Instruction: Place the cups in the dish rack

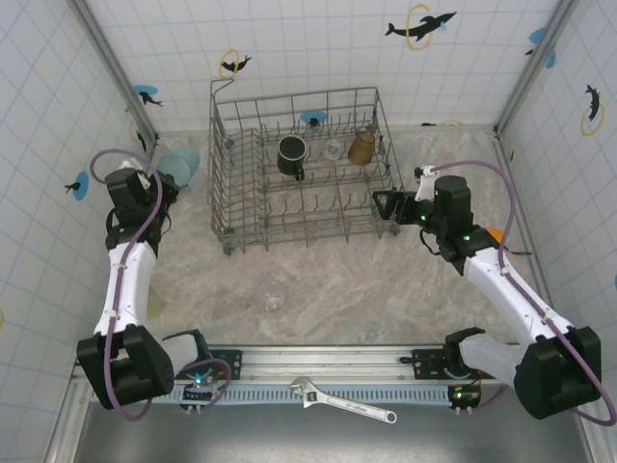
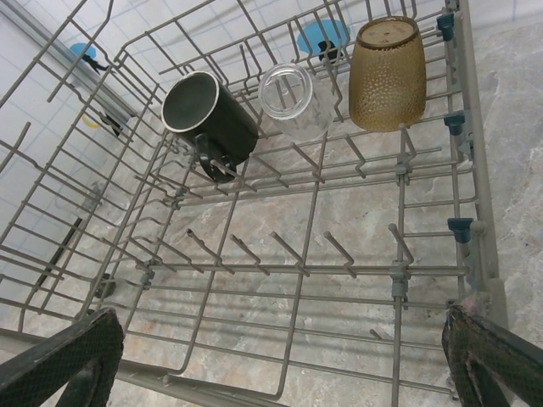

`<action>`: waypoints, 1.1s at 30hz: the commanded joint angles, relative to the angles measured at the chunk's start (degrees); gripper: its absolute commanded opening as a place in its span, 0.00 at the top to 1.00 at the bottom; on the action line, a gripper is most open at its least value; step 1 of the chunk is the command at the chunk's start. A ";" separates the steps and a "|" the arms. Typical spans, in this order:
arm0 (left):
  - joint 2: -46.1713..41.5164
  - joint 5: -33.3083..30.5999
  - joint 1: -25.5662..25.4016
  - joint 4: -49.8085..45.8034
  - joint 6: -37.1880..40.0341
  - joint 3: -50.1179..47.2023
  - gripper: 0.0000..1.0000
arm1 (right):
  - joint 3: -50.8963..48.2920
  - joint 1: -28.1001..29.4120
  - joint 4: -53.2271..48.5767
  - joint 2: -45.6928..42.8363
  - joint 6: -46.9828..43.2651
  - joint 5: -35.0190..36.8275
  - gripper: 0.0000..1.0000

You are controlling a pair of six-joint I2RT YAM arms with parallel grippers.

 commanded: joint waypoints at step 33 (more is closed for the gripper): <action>17.60 17.56 -23.82 19.48 -1.48 16.66 1.00 | 11.73 5.04 18.53 15.10 18.40 -11.45 0.00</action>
